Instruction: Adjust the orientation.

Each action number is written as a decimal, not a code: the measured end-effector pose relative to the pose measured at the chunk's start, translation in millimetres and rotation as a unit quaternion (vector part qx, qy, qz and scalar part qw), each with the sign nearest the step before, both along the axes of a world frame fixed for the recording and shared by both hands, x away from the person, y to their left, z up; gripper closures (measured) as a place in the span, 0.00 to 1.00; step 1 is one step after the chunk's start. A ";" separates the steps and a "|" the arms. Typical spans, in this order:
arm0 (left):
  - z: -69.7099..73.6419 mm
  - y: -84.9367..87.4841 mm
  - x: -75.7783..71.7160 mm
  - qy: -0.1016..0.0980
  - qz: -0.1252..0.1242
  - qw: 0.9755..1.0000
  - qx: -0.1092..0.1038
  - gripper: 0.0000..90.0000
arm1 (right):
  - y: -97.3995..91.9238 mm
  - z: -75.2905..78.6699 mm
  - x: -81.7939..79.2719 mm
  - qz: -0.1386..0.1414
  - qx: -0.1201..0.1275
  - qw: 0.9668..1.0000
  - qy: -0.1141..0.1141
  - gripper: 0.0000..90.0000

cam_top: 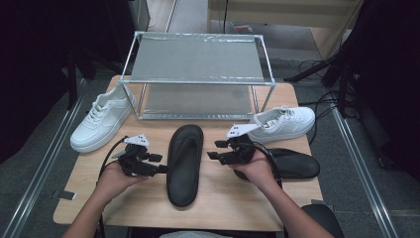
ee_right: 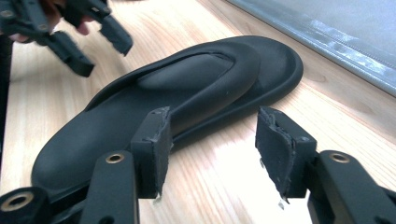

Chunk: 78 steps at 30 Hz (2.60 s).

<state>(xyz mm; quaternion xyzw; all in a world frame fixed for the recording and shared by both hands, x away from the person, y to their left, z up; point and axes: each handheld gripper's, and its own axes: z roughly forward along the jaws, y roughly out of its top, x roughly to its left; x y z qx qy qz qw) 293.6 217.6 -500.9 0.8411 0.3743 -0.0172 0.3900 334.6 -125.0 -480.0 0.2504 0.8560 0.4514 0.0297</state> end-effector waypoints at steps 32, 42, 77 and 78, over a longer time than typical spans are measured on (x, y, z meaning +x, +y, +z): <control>10.0 -14.6 28.4 -0.018 -0.007 1.000 0.010 0.43 | -84.9 0.3 -29.7 -0.054 -0.001 0.999 0.003 0.51; 13.0 -24.2 36.7 -0.021 -0.016 1.000 0.015 0.43 | -110.2 -1.3 -37.9 -0.075 -0.007 0.997 0.006 0.53; 10.8 -33.1 47.8 -0.021 -0.033 0.999 0.019 0.43 | -134.5 -29.2 -32.5 -0.074 -0.056 0.995 0.023 0.74; 10.7 -33.0 47.8 -0.021 -0.032 0.999 0.019 0.43 | -133.8 -29.3 -32.4 -0.073 -0.056 0.995 0.024 0.76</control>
